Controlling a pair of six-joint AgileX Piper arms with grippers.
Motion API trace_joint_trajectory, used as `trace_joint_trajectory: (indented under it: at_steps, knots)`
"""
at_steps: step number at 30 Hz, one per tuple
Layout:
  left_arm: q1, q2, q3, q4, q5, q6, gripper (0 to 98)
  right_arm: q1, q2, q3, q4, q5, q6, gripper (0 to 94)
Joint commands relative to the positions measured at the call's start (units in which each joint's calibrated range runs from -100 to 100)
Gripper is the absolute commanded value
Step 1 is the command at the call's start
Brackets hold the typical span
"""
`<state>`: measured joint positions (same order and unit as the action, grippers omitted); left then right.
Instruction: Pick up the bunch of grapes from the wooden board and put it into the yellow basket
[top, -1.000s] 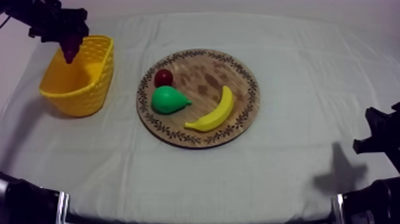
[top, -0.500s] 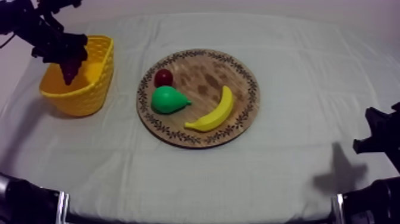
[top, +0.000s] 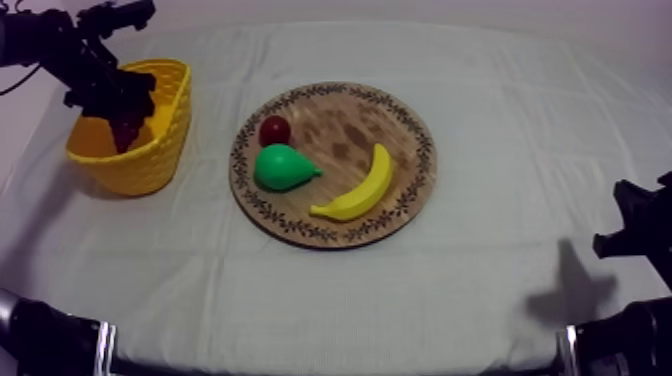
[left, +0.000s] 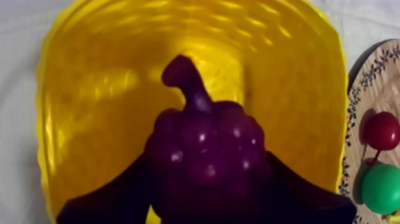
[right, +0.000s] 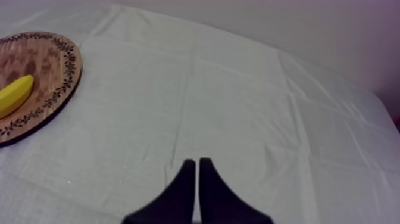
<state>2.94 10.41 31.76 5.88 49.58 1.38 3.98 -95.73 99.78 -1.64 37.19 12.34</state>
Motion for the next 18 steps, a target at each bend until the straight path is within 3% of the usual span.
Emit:
trace_joint_trajectory:
  at_steps: [1,6,13,18]
  knots:
    - [0.0,0.2,0.0,0.1,-0.1,0.0,43.1,0.0,0.0,0.0,0.0,0.0,-0.1,0.5]
    - [0.2,0.3,0.0,0.15,-0.7,0.0,45.6,0.0,0.0,0.0,0.0,0.0,-0.1,0.5]
    - [0.9,-0.8,0.7,-0.47,-1.9,0.6,72.5,0.0,0.0,0.0,0.0,0.0,-0.1,0.5]
    - [1.3,-2.0,1.5,-1.26,-2.9,1.3,83.4,0.0,0.0,0.0,0.0,0.0,-0.1,0.5]
